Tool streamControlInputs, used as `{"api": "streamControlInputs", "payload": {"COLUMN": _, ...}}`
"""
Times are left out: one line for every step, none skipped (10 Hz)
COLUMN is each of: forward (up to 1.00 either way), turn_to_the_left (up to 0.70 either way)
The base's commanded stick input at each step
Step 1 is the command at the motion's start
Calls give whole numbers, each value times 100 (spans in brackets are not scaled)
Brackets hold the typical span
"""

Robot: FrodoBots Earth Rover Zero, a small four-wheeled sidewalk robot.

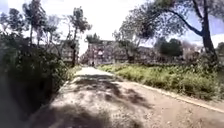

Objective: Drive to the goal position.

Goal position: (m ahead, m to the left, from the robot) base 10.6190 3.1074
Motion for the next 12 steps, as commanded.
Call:
{"api": "streamControlInputs", "payload": {"forward": 70, "turn_to_the_left": 30}}
{"api": "streamControlInputs", "payload": {"forward": 70, "turn_to_the_left": 22}}
{"api": "streamControlInputs", "payload": {"forward": 70, "turn_to_the_left": 15}}
{"api": "streamControlInputs", "payload": {"forward": 70, "turn_to_the_left": 8}}
{"api": "streamControlInputs", "payload": {"forward": 70, "turn_to_the_left": 0}}
{"api": "streamControlInputs", "payload": {"forward": 70, "turn_to_the_left": 0}}
{"api": "streamControlInputs", "payload": {"forward": 70, "turn_to_the_left": 0}}
{"api": "streamControlInputs", "payload": {"forward": 70, "turn_to_the_left": 0}}
{"api": "streamControlInputs", "payload": {"forward": 70, "turn_to_the_left": 0}}
{"api": "streamControlInputs", "payload": {"forward": 70, "turn_to_the_left": 0}}
{"api": "streamControlInputs", "payload": {"forward": 70, "turn_to_the_left": 0}}
{"api": "streamControlInputs", "payload": {"forward": 70, "turn_to_the_left": 0}}
